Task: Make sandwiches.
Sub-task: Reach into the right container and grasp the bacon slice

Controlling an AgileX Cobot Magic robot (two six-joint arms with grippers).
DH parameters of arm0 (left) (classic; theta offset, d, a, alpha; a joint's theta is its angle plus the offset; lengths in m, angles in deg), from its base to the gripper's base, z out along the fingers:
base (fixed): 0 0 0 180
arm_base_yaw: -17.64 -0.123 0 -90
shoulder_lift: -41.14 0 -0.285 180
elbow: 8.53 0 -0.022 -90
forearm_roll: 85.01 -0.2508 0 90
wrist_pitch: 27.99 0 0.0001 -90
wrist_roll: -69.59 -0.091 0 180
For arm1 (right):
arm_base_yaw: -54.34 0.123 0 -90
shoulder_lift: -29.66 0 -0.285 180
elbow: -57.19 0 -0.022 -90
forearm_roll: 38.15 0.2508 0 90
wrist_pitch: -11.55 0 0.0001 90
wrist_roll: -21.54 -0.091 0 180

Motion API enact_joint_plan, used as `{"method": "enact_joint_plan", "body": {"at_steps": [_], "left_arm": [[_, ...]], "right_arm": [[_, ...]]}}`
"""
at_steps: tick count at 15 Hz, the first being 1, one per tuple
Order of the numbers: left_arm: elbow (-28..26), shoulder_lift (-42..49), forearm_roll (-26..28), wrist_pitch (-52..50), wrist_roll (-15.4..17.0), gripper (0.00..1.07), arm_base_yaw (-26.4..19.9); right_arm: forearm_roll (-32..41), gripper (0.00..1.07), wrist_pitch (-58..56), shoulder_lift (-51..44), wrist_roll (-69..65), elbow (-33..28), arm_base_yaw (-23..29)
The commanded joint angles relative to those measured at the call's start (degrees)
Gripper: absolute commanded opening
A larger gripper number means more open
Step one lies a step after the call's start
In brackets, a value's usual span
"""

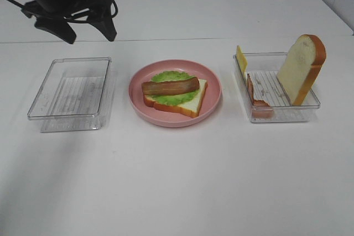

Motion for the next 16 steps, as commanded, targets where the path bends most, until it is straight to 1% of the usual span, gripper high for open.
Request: {"method": "enact_joint_plan", "body": {"at_steps": [1, 3, 5, 6, 8, 9, 11, 13, 15, 16], "left_arm": [[-0.2, 5.1, -8.1, 6.6, 3.7, 0.84, -0.1], [-0.2, 9.5, -12.8, 13.1, 5.7, 0.84, -0.1], [-0.2, 14.0, -15.4, 17.3, 6.1, 0.84, -0.1], [-0.1, 15.1, -15.8, 17.4, 6.1, 0.84, -0.1], [1.8, 21.8, -15.9, 17.3, 6.2, 0.84, -0.1], [6.0, 28.9, -15.9, 17.2, 6.1, 0.84, -0.1], [11.5, 35.4, -15.9, 17.2, 6.1, 0.84, -0.1], [19.7, 43.6, -15.9, 17.0, 6.1, 0.84, -0.1], [29.3, 52.9, -15.9, 15.9, 6.1, 0.84, -0.1], [32.0, 55.4, -15.9, 15.8, 6.1, 0.84, -0.1]], "right_arm": [[-0.2, 0.75, 0.7, -0.7, -0.1, -0.1, -0.5], [-0.2, 0.75, 0.7, -0.7, -0.1, -0.1, -0.5], [-0.2, 0.75, 0.7, -0.7, -0.1, -0.1, -0.5], [-0.2, 0.75, 0.7, -0.7, -0.1, -0.1, -0.5], [-0.2, 0.75, 0.7, -0.7, -0.1, -0.1, -0.5], [-0.2, 0.75, 0.7, -0.7, -0.1, -0.1, -0.5], [-0.2, 0.75, 0.7, -0.7, -0.1, -0.1, -0.5], [-0.2, 0.75, 0.7, -0.7, -0.1, -0.1, -0.5], [-0.2, 0.75, 0.7, -0.7, -0.1, -0.1, -0.5], [-0.2, 0.75, 0.7, -0.7, -0.1, -0.1, -0.5]]}}
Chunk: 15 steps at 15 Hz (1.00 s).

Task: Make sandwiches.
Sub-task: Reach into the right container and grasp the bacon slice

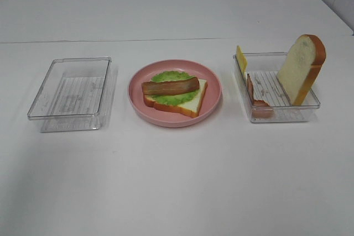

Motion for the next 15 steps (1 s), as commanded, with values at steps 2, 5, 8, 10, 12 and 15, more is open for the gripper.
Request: {"method": "enact_joint_plan", "body": {"at_steps": [2, 5, 8, 10, 12, 15], "left_arm": [[17.5, 18.9, -0.7, 1.1, 0.4, 0.84, -0.1], [27.2, 32.5, -1.0, -1.6, 0.4, 0.84, -0.1], [32.7, 44.9, -1.0, -2.5, 0.3, 0.84, -0.1], [34.8, 55.9, -1.0, -2.8, -0.5, 0.84, -0.1], [35.4, 61.7, -1.0, -3.6, -3.0, 0.84, -0.1], [37.4, 65.0, -1.0, -5.7, -4.1, 0.84, -0.1]], "right_arm": [[-0.2, 0.75, 0.7, -0.7, -0.1, -0.1, -0.5], [-0.2, 0.75, 0.7, -0.7, -0.1, -0.1, -0.5], [-0.2, 0.75, 0.7, -0.7, -0.1, -0.1, -0.5], [-0.5, 0.75, 0.7, -0.7, -0.1, -0.1, -0.5], [-0.6, 0.75, 0.9, 0.6, -0.1, 0.0, -0.5], [-0.5, 0.75, 2.9, 4.6, -0.1, 1.1, -0.5]]}}
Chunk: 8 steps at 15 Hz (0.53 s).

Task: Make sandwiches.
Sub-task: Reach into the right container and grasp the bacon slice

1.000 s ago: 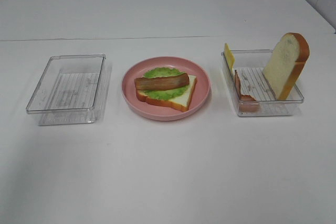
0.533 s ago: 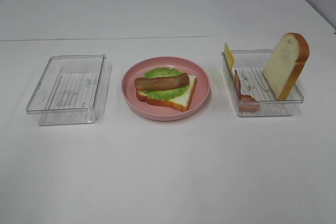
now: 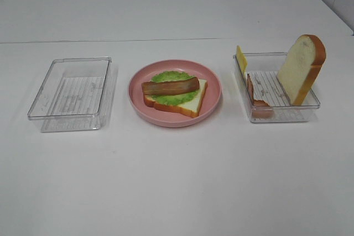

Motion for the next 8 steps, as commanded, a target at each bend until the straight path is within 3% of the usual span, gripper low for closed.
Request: {"method": "enact_joint_plan", "body": {"at_steps": [1, 3, 8], "left_arm": [[2.8, 1.3, 0.1, -2.6, -0.6, 0.84, -0.1], [5.2, 1.3, 0.5, -5.9, -0.3, 0.84, -0.1], [5.2, 1.7, 0.4, -5.8, -0.2, 0.84, -0.1]], "right_arm": [[-0.1, 0.75, 4.6, 4.6, -0.1, 1.4, -0.5], [3.4, 0.75, 11.6, 12.1, 0.1, 1.4, -0.5], [13.6, 0.75, 19.8, 33.1, 3.8, 3.4, -0.5]]}}
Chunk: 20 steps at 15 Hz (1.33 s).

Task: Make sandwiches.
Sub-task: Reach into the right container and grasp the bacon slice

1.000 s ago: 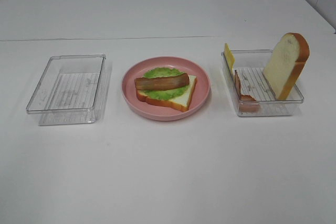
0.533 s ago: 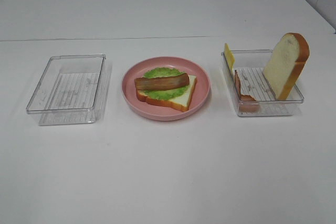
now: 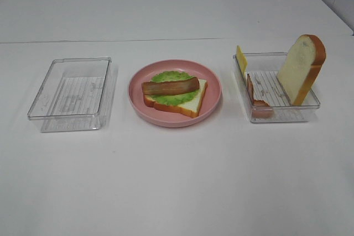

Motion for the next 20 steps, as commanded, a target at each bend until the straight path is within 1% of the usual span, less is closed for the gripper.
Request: {"method": "enact_joint_plan", "body": {"at_steps": [1, 3, 5, 6, 7, 9, 10, 12, 14, 15, 17, 18, 20], "left_arm": [[0.4, 1.4, 0.3, -0.6, 0.1, 0.84, -0.1], [0.4, 1.4, 0.3, -0.6, 0.1, 0.84, -0.1], [0.4, 1.4, 0.1, -0.6, 0.1, 0.84, -0.1], [0.4, 1.4, 0.1, -0.6, 0.1, 0.84, -0.1], [0.4, 1.4, 0.1, -0.6, 0.1, 0.84, -0.1], [0.4, 1.4, 0.1, -0.6, 0.1, 0.84, -0.1], [0.4, 1.4, 0.1, -0.6, 0.1, 0.84, -0.1], [0.4, 1.4, 0.1, -0.6, 0.1, 0.84, -0.1], [0.4, 1.4, 0.1, -0.6, 0.1, 0.84, -0.1], [0.4, 1.4, 0.1, -0.6, 0.1, 0.84, -0.1], [0.4, 1.4, 0.1, -0.6, 0.1, 0.84, -0.1], [0.4, 1.4, 0.1, -0.6, 0.1, 0.84, -0.1], [0.4, 1.4, 0.1, -0.6, 0.1, 0.84, -0.1]], "right_arm": [[4.1, 0.75, 1.9, 7.2, 4.1, 2.8, -0.5], [7.8, 0.75, 0.8, 16.3, 10.9, 8.5, -0.5], [11.4, 0.75, -3.6, 28.6, 16.7, 19.7, -0.5], [11.8, 0.75, -4.6, 30.8, 17.3, 21.8, -0.5], [11.9, 0.75, -6.8, 34.8, 17.7, 25.9, -0.4], [11.9, 0.75, -10.4, 42.4, 17.6, 31.9, -0.4], [11.7, 0.75, -12.4, 46.7, 17.6, 35.2, 0.5], [11.1, 0.75, -13.1, 52.9, 17.6, 39.5, 5.4], [8.4, 0.75, -13.1, 59.4, 13.4, 43.4, 10.8], [7.2, 0.75, -13.4, 61.1, 12.0, 44.6, 12.1], [1.7, 0.75, -15.3, 66.9, 7.1, 49.3, 16.6], [-0.4, 0.75, -17.9, 72.7, -0.3, 53.9, 18.4], [-1.0, 0.75, -21.5, 78.0, -5.8, 58.3, 18.2]]}}
